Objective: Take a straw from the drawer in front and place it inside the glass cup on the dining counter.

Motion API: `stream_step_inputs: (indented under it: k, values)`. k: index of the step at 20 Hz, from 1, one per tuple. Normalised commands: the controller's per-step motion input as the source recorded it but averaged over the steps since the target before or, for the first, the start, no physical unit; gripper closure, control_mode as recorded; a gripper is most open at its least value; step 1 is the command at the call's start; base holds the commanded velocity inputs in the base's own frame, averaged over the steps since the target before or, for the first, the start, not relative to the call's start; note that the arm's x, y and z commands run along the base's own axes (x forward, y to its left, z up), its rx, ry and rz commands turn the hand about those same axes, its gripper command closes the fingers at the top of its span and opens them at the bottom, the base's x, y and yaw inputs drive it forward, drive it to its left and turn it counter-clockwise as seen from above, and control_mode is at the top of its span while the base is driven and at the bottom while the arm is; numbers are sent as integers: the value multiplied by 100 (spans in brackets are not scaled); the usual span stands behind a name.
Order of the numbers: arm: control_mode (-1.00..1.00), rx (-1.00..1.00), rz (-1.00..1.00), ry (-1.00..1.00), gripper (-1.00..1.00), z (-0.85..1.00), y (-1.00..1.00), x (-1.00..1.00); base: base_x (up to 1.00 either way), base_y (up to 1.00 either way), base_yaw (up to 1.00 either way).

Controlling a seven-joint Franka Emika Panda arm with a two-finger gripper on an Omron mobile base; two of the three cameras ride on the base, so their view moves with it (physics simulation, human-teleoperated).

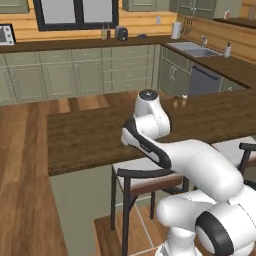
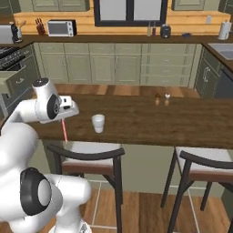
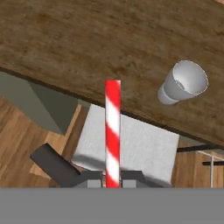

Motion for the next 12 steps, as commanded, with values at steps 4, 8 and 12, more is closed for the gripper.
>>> stream_step_inputs:
  k: [4, 8, 12]
  values:
    - [100, 0, 0, 0, 100, 0, 0, 0, 91, -43, 7]
    - [100, 0, 0, 0, 100, 0, 0, 0, 100, -5, 0]
    - [-100, 20, 0, 7, 100, 32, -12, 72, 0, 0, 0]
